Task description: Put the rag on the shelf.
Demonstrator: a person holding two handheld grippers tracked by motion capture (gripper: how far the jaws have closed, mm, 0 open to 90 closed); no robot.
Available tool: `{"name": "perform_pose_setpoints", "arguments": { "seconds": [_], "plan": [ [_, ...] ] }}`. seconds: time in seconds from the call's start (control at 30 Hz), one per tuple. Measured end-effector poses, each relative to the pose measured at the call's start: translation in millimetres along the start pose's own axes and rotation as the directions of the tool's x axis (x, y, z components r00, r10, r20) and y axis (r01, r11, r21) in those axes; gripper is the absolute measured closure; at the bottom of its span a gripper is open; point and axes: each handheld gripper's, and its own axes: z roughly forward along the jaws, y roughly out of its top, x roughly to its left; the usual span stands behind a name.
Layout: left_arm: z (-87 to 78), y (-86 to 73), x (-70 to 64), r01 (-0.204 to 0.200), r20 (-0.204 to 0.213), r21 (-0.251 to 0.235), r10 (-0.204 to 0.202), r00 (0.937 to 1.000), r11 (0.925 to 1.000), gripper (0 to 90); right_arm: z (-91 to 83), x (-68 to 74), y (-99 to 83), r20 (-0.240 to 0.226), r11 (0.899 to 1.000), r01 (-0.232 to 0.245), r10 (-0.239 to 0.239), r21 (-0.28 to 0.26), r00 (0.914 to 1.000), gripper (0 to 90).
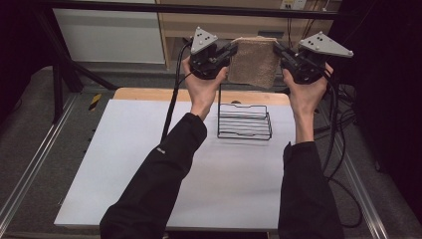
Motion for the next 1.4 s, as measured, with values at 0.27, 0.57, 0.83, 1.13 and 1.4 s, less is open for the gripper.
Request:
{"name": "perform_pose_setpoints", "arguments": {
  "seconds": [0.27,0.57,0.83,1.13,1.4],
  "plan": [
    [10.9,-5.0,5.5,-0.024,-0.02,0.014,0.025,0.9995,0.9996,84.8,12.6,-7.1,-7.7,-0.004,1.0,0.003,-0.003,0.011,1.0,87.0],
    [23.8,-7.9,7.4,-0.017,-0.02,0.02,0.018,0.9996,0.9996,84.8,25.4,-19.4,-10.2,-0.006,1.0,0.007,-0.006,0.029,1.0,87.0],
    [25.1,-19.5,9.9,-0.053,-0.02,0.045,0.054,0.9983,0.9976,84.8,31.9,-24.4,-26.6,-0.032,1.0,-0.007,0.008,0.023,0.9995,87.0],
    [22.0,-33.9,6.3,-0.045,0.019,0.061,0.044,0.9989,0.9972,84.7,28.6,-25.2,-44.0,-0.054,0.999,-0.009,0.011,0.038,0.9985,86.9],
    [19.7,-47.5,4.7,-0.063,0.036,0.085,0.06,0.9976,0.9944,84.7,21.5,-21.7,-55.0,-0.066,0.997,0.004,0.001,0.077,0.9978,86.9]
  ]
}}
